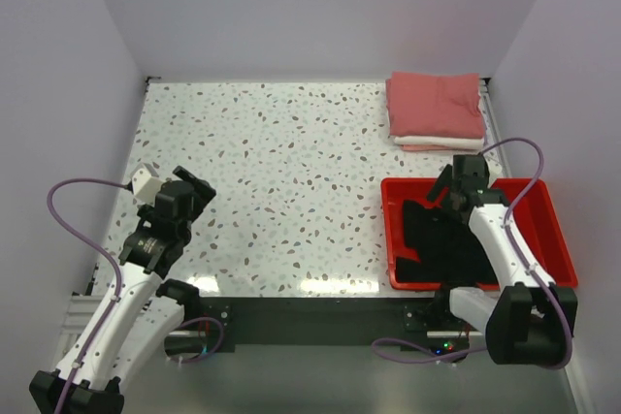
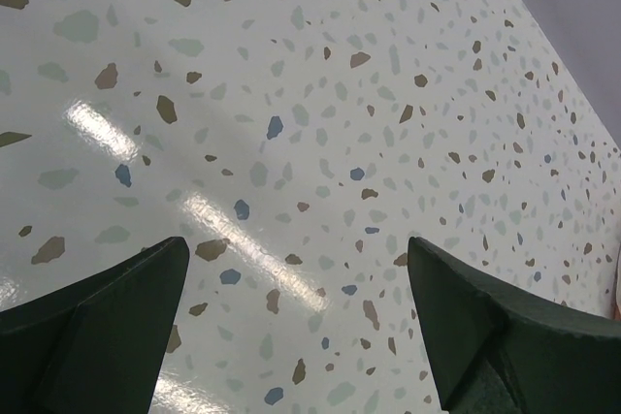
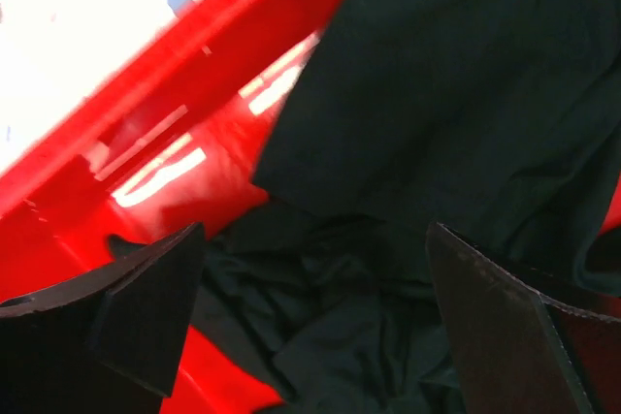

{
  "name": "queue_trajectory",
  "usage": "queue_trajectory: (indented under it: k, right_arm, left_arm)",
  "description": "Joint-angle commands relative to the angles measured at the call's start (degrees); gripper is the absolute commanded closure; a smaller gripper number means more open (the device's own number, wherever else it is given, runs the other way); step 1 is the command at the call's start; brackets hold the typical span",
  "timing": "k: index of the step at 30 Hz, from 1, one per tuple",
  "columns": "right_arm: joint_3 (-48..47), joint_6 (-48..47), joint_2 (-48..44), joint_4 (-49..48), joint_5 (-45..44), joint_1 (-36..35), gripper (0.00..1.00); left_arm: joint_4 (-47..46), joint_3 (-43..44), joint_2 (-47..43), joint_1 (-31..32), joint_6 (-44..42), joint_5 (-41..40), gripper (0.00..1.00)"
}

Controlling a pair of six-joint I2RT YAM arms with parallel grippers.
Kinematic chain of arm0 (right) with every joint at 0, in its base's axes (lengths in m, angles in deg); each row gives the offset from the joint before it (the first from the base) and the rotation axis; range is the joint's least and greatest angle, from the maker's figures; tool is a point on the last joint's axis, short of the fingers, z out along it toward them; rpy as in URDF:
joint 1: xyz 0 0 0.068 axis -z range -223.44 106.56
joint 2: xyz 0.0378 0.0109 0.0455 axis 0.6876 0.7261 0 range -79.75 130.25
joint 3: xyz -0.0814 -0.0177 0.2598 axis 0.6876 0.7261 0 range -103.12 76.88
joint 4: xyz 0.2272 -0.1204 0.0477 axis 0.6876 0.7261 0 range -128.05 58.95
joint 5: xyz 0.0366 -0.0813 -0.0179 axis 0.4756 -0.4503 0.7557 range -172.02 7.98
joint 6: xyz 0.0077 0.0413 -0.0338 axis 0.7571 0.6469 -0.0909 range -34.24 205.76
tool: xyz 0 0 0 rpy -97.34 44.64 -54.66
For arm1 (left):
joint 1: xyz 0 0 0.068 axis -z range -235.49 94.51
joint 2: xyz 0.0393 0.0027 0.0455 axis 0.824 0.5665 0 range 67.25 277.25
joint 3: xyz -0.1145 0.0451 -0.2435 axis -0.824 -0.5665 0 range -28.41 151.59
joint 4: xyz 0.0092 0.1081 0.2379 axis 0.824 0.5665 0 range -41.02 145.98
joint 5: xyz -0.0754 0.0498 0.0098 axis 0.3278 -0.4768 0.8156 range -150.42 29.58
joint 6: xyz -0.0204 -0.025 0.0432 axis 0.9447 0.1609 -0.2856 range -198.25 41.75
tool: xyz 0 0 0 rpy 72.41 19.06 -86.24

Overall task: Fold and stack the t-shirts
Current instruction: Grab the tshirt from the pile

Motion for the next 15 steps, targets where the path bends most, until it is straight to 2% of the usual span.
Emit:
queue_trajectory:
  k: [1,8,12,14,15]
  right_arm:
    - [2.03,2.48,0.58,-1.98,-0.51,0.24,0.01]
    - [6.42,4.24,5.50,-7.07,3.01,0.24,0.02]
    - [7.04,4.50,8.76,-9.80,6.88,0.41,0.11]
    - [8.00,4.25,8.58,-11.64,8.10,0.41,0.28]
    - [8.27,4.24,8.15,-11.74,8.46,0.33,0.53]
  left_arm:
    - [-0.53,1.90,-0.17,-0.36,-0.45,-0.27,0.00]
    - [0.78,1.99,-0.08,-0.36,-0.01,0.09,0.00]
    - [0.87,2.08,-0.52,-0.36,-0.27,0.88,0.00]
    - [0.87,1.99,-0.96,-0.36,-0.36,1.14,0.00]
    - [0.79,1.91,-1.31,-0.36,-0.45,1.14,0.00]
